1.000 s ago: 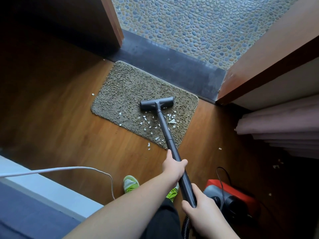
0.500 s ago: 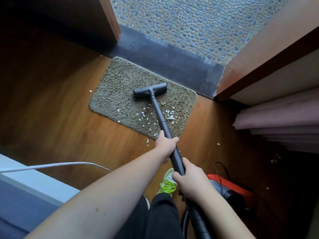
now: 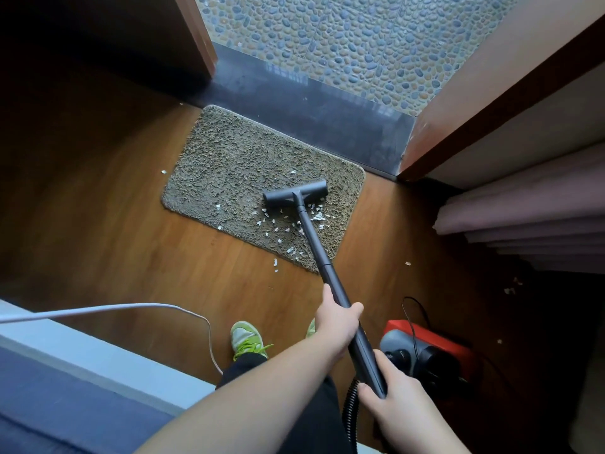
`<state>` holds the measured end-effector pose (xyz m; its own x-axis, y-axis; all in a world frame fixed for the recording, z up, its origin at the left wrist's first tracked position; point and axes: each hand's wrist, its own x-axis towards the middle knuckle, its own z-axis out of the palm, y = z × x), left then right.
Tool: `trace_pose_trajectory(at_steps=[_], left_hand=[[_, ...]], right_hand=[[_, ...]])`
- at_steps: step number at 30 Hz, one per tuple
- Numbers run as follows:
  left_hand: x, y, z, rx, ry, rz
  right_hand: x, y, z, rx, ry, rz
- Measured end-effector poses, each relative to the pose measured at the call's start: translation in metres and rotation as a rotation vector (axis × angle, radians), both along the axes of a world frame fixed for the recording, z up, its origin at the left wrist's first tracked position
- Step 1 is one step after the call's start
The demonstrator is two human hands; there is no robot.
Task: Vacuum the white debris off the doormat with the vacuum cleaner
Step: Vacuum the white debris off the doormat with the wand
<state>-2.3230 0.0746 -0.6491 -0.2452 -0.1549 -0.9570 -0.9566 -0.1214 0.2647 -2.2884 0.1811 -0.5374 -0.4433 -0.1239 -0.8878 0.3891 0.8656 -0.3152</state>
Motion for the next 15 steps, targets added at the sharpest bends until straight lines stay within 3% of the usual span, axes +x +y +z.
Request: trace_pose_trajectory(at_steps=[15], left_hand=[[0.040,0.030,0.027,-0.037,0.017,-0.151]], right_hand=[[0.041,0.024,0.018,0.040,-0.030,-0.109]])
